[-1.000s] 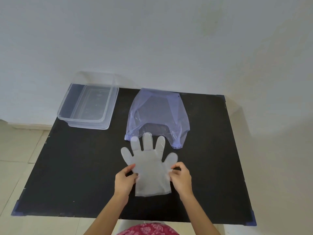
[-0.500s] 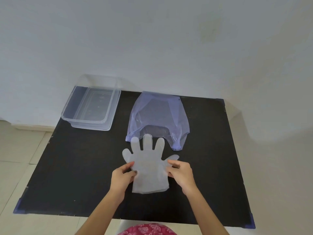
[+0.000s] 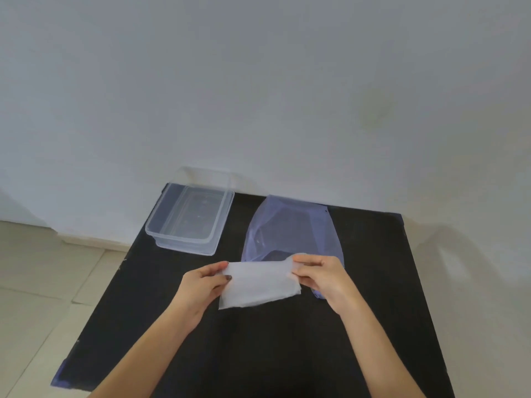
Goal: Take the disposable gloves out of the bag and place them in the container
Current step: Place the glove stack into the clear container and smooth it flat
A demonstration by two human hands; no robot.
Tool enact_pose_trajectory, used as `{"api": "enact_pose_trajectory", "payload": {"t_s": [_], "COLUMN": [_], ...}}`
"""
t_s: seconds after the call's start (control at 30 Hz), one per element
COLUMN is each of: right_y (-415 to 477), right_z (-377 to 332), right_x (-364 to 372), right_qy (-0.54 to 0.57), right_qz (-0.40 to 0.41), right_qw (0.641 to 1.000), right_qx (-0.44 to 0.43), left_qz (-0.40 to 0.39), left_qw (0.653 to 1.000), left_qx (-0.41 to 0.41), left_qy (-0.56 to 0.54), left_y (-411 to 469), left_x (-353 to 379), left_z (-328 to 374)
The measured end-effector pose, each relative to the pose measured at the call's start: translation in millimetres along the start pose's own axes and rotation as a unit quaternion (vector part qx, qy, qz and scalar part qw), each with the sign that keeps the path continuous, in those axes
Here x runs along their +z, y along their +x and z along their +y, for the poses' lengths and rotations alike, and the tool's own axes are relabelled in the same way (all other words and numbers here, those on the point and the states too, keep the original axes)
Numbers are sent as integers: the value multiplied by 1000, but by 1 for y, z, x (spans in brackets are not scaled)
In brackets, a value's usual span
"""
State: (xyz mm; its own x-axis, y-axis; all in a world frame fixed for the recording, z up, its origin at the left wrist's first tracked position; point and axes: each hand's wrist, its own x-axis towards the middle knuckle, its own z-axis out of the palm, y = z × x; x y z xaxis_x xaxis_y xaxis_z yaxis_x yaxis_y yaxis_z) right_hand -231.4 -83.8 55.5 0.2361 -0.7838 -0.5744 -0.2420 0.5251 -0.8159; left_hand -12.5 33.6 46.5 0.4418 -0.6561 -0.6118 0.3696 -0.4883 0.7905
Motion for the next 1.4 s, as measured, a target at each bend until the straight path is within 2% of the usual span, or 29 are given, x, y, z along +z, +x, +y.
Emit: {"api": "enact_pose_trajectory", "payload": {"t_s": [0.3, 0.43, 0.5, 0.6, 0.77, 0.93, 1.07, 1.4], "right_y": [29, 47, 76, 90, 99, 127, 141, 161], "right_z": [-88, -130, -167, -183, -181, -200, -192, -130], "right_x": [69, 114, 170, 188, 197, 222, 228, 240], "right_qy": [70, 78, 85, 83, 72, 46, -16, -77], "right_qz": [-21, -4, 22, 31, 45, 66, 105, 114], "right_qw": [993, 990, 987, 988, 989, 980, 969, 979], "right_qx": [-95, -115, -134, -128, -118, -184, -222, -150], "left_qz": [-43, -60, -90, -99, -97, -89, -81, -76], "left_qw": [997, 994, 991, 989, 986, 973, 962, 964], "left_qx": [61, 88, 99, 108, 117, 170, 212, 170], "left_qy": [-16, -20, -3, 36, 73, 130, 152, 192], "left_y": [45, 79, 127, 151, 158, 197, 210, 237], "left_x": [-52, -81, -123, -133, -133, -144, -146, -151], "left_z": [113, 170, 220, 244, 247, 272, 270, 214]}}
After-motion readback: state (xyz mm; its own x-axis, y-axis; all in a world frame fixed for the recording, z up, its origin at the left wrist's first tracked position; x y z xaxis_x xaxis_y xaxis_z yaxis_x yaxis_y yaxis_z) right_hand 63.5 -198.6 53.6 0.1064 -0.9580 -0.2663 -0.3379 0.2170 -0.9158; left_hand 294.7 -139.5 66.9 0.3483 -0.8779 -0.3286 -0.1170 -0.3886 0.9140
